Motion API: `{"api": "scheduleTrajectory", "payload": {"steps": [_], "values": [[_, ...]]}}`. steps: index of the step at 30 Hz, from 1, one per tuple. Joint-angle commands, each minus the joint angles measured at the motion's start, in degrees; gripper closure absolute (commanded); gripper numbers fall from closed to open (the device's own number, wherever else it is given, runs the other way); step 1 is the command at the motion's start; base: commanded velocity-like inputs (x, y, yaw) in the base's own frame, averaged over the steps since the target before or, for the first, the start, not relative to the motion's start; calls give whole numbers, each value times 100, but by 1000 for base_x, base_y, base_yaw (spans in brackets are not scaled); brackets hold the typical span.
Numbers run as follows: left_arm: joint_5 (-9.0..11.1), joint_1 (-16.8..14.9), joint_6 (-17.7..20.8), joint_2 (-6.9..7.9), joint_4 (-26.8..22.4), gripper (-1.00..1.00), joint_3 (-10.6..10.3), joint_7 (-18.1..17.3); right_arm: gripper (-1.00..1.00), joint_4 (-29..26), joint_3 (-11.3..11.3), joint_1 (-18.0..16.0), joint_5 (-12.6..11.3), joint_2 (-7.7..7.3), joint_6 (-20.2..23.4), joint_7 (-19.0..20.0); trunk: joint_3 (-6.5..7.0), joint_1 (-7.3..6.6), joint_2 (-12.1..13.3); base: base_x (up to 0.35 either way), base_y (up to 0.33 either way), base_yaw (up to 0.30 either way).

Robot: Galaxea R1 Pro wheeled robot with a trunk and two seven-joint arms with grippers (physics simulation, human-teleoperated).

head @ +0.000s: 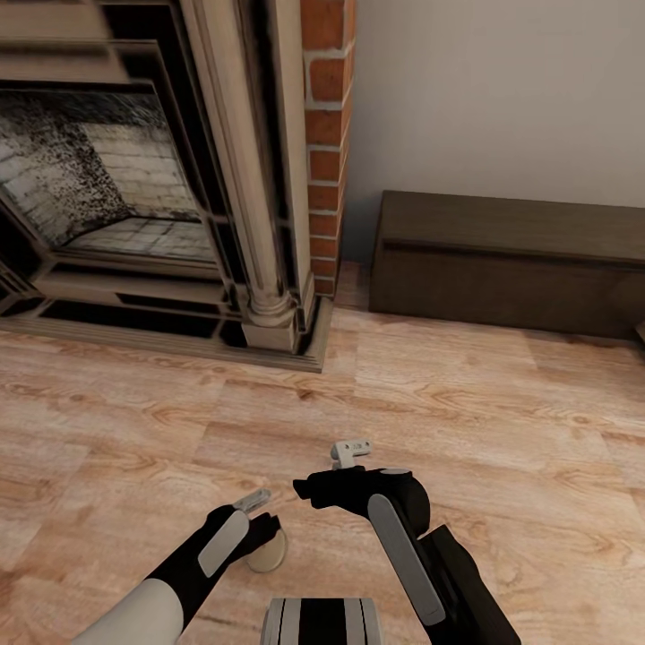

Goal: Place each of the two pumpkins and all three candles from the living room inside a cabinet in the living room (use any cabinet), then make sure every cabinet is closed, and position the cauldron so it is next to a table in the living room.

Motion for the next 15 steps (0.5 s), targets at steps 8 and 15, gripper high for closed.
{"api": "scheduleTrajectory", "payload": {"steps": [8,15], "values": [[35,-3,25,44,-14,-100,-25,-243,-100,-5,3,-3,-58,2,18,-60,-4,-1,-2,0,0,0],[35,-3,26,42,-6,-100,-22,-259,-100,-5,3,-3,-58,2,19,-60,-4,-1,-2,0,0,0]]}}
